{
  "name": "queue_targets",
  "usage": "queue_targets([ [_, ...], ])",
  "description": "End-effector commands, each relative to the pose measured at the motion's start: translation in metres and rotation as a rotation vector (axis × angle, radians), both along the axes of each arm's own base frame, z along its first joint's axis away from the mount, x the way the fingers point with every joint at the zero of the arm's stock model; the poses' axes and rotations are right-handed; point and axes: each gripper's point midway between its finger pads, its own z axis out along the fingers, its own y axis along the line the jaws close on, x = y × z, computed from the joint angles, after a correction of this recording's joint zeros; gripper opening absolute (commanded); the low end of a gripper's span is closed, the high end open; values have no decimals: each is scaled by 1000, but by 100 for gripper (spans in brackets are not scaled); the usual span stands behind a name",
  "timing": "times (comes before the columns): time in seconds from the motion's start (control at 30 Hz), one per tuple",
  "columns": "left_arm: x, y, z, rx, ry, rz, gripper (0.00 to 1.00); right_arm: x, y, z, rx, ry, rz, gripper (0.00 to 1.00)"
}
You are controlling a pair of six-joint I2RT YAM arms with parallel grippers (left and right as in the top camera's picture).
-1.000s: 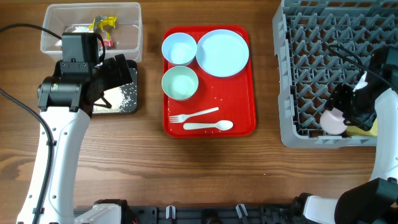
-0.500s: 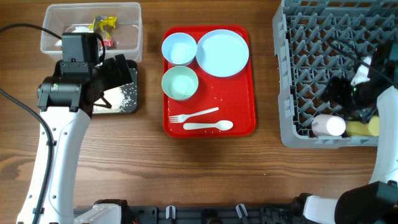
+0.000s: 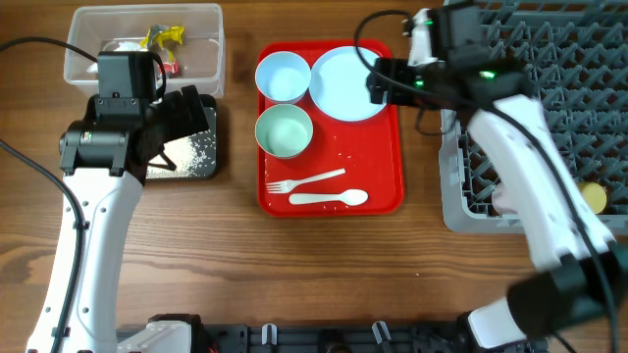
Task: Sort waste into correct bins and load items into the dishwasher rack
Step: 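Reach the right gripper back to the tray and grasp the light-blue bowl rim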
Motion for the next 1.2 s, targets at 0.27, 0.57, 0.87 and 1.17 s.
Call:
queue_targets([
  [0.27,1,2,1,-6,-4,16,100,42,26,-134,3,199,-53,76],
  [0.57,1,2,1,-6,-4,16,100,14,92,-142,-53,170,212,74],
  [0.87,1,2,1,-6,-4,16,100,-3,126,-153,-177,119,258,64],
  [1.17,1,2,1,-6,-4,16,100,-2,122,-185,-207,167,229,45],
])
